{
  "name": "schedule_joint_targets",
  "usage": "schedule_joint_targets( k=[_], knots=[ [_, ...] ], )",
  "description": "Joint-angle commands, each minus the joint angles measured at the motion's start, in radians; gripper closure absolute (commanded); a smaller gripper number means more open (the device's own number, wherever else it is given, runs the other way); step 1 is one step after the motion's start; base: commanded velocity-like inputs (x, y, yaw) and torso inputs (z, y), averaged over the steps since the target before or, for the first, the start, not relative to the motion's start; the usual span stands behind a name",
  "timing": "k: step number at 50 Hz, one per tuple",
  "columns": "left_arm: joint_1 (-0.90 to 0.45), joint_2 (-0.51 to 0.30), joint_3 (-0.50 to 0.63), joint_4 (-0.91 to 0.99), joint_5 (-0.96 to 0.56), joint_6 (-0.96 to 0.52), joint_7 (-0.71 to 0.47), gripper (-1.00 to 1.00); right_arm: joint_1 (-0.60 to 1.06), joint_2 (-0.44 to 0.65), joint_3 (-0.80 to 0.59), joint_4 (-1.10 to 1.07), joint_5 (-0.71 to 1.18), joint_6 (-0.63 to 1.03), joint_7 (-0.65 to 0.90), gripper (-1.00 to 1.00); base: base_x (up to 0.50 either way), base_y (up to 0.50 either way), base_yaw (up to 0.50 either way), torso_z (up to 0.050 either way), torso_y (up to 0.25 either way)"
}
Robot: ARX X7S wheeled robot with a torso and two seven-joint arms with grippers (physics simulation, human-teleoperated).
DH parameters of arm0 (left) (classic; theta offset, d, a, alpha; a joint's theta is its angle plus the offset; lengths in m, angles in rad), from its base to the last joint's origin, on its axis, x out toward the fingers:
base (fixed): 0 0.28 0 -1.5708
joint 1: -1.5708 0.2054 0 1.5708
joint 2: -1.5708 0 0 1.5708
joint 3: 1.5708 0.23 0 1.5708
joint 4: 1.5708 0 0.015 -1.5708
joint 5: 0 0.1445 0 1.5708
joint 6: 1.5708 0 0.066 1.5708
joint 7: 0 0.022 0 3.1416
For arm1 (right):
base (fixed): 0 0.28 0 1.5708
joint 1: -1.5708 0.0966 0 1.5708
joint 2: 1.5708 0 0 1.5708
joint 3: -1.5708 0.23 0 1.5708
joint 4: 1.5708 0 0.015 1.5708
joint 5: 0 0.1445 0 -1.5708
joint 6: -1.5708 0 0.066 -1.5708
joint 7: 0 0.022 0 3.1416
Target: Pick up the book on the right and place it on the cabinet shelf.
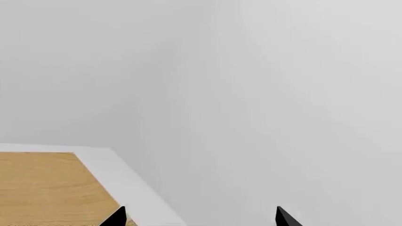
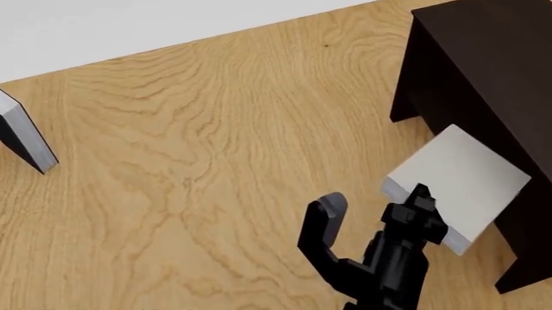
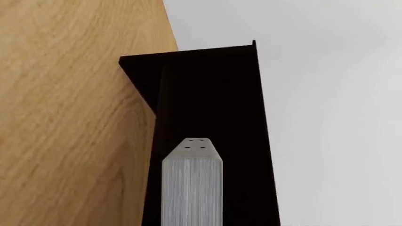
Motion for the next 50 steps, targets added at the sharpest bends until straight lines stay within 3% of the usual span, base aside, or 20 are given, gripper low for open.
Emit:
schedule_joint_targets(
  k=[1, 50],
  knots=[
    [0.002, -0.001, 0.002, 0.000, 0.000, 0.003, 0.000, -1.00, 0.035, 0.013, 0.013, -0.034, -0.086, 0.080, 0.026, 1.00, 0.00, 0.00, 0.00, 0.000, -0.078],
    [0.008, -0.011, 0.007, 0.006, -0.002, 0.005, -0.009, -1.00, 0.090, 0.053, 0.083, -0.100, -0.080, 0.148, 0.041, 1.00, 0.00, 0.00, 0.00, 0.000, -0.080]
  ],
)
